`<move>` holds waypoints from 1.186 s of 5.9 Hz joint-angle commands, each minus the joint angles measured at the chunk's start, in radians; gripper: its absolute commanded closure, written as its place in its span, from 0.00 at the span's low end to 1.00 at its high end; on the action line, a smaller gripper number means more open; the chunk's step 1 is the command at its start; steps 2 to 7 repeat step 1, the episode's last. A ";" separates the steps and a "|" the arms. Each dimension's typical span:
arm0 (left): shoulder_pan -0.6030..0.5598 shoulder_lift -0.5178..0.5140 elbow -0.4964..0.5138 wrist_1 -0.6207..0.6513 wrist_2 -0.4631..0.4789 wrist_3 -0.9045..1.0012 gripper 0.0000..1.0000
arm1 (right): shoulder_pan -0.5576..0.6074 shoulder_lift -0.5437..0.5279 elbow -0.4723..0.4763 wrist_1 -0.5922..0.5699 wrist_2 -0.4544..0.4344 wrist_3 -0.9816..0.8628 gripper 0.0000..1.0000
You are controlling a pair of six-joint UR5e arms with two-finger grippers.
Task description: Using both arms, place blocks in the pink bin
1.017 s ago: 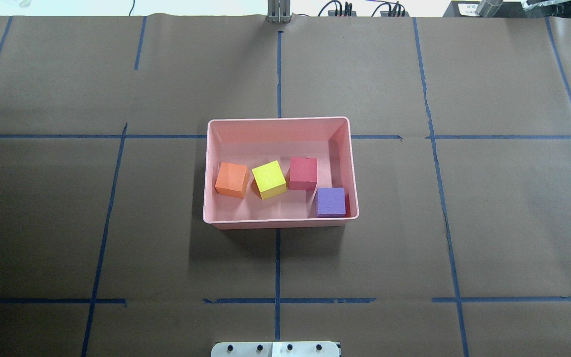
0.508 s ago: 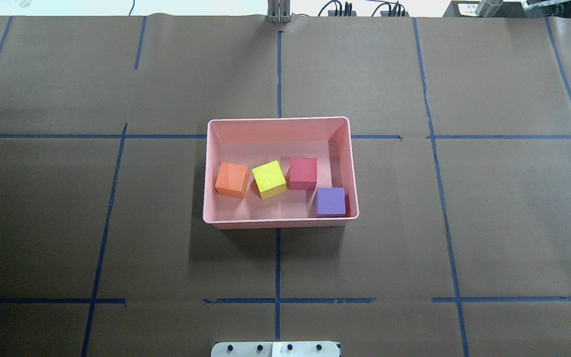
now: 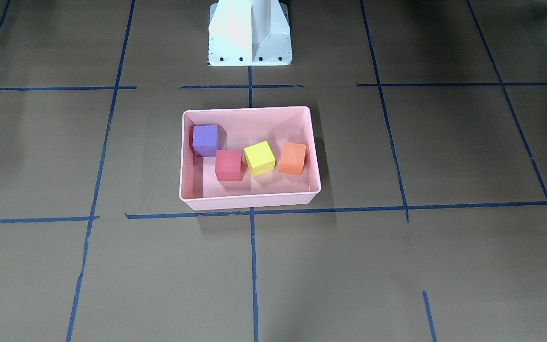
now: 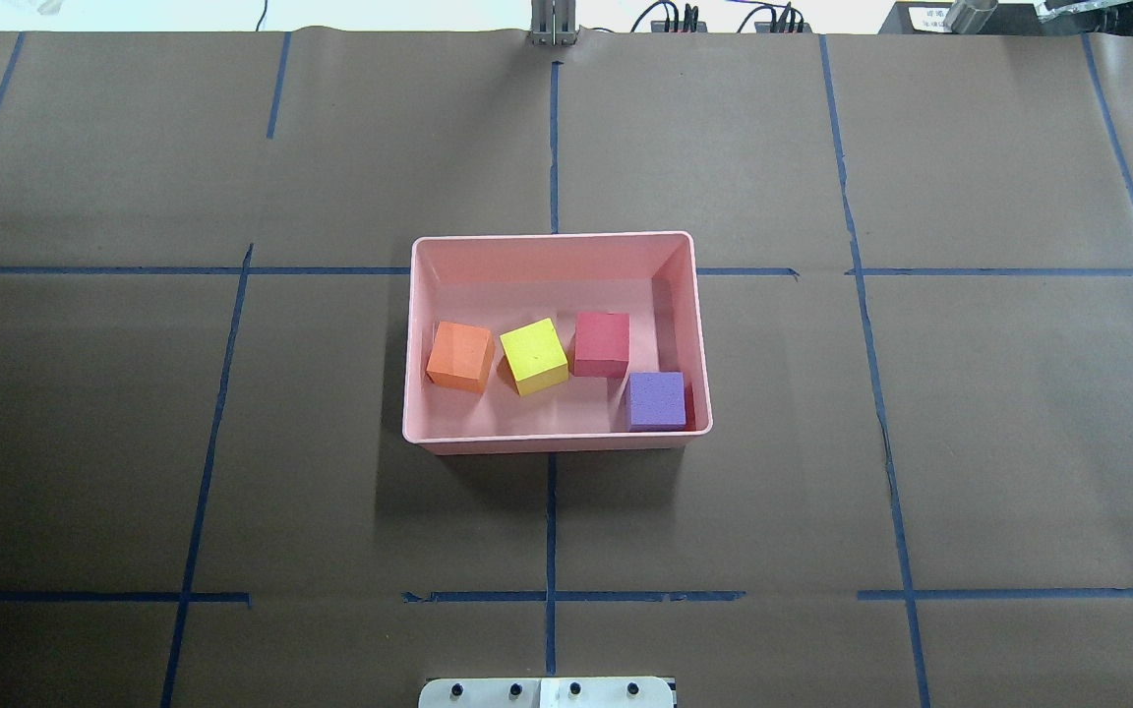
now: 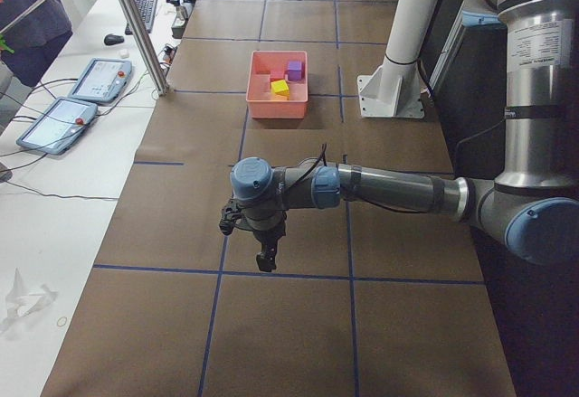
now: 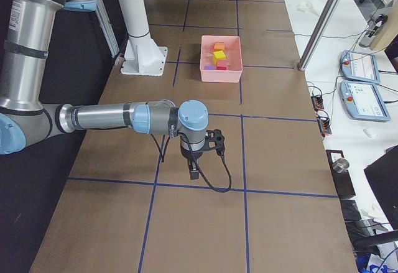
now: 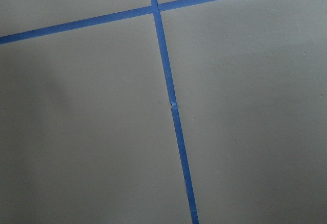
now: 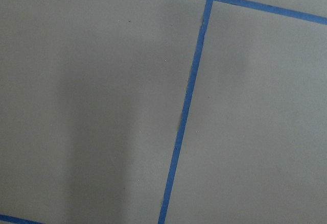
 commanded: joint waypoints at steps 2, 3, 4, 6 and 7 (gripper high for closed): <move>0.000 0.000 0.005 0.005 0.001 0.000 0.00 | -0.002 0.002 -0.009 0.000 0.010 0.000 0.00; 0.000 0.000 0.005 0.005 0.001 0.000 0.00 | -0.002 0.002 -0.009 0.000 0.010 0.000 0.00; 0.000 0.000 0.005 0.005 0.001 0.000 0.00 | -0.002 0.002 -0.009 0.000 0.010 0.000 0.00; 0.000 0.000 0.005 0.005 0.001 0.000 0.00 | -0.002 0.002 -0.009 0.000 0.010 0.000 0.00; 0.000 0.000 0.005 0.005 0.001 0.000 0.00 | -0.002 0.002 -0.009 0.000 0.010 0.000 0.00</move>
